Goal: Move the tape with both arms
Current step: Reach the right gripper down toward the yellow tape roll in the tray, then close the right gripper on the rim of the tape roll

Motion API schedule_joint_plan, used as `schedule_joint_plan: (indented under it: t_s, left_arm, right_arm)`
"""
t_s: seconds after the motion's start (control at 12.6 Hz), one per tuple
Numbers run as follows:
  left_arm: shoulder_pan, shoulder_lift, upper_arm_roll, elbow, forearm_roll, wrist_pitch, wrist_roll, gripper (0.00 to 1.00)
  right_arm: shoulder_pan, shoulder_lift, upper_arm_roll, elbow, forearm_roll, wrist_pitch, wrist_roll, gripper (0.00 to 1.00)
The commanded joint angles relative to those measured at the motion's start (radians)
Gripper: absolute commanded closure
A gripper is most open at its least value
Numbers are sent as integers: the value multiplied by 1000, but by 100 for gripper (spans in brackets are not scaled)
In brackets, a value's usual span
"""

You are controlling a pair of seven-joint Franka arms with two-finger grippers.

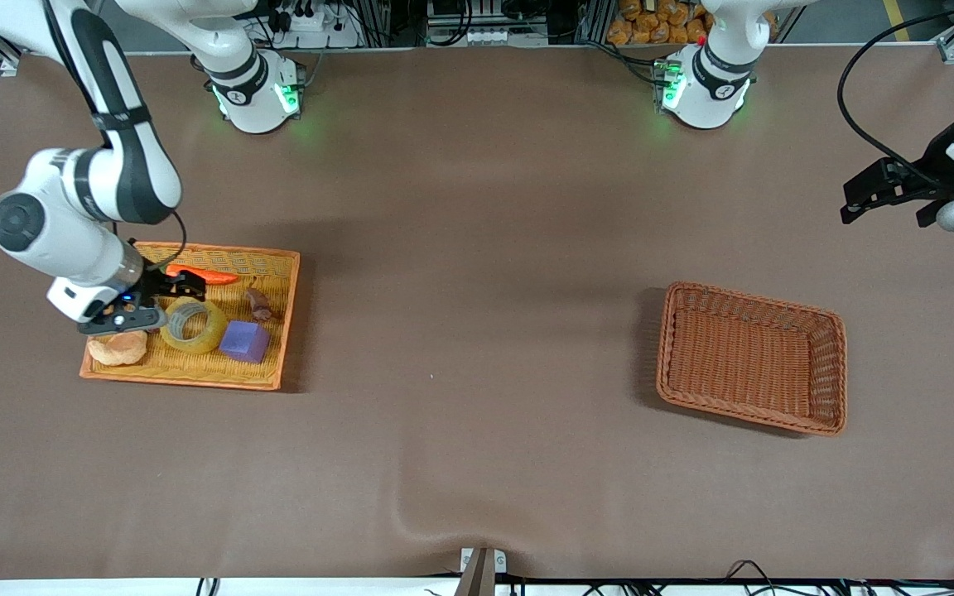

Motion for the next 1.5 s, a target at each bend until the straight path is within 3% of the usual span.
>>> schedule_joint_plan:
  t_s: [0.0,0.32,0.4,0.48,0.71,0.79,1.11,1.35,1.43]
  left_arm:
    - [-3,2,-7,25,25,2,14,0]
    - [11,19,5,31,27,-1,50,0]
    - [11,22,5,33,27,1,66,0]
    - [11,23,5,34,28,-1,109,0]
    - [5,33,5,45,51,-1,157,0]
    - [6,33,5,45,50,-1,153,0]
    - [19,69,8,45,88,4,143,0]
    - [13,225,6,43,99,-1,146,0]
    - [17,227,6,45,100,-1,157,0]
  right_arm:
    - [-8,94,6,11,-1,67,-96,0]
    - [1,165,5,11,-1,131,-98,4]
    - [1,188,6,17,-1,147,-98,18]
    - [-1,205,6,20,-1,158,-98,44]
    - [1,202,5,35,-1,145,-90,94]
    - [-1,191,5,43,-1,126,-92,100]
    - [1,147,6,214,-1,-177,-98,100]
    - [34,51,14,311,-1,-305,-98,100]
    - [71,20,27,336,-1,-329,-86,100]
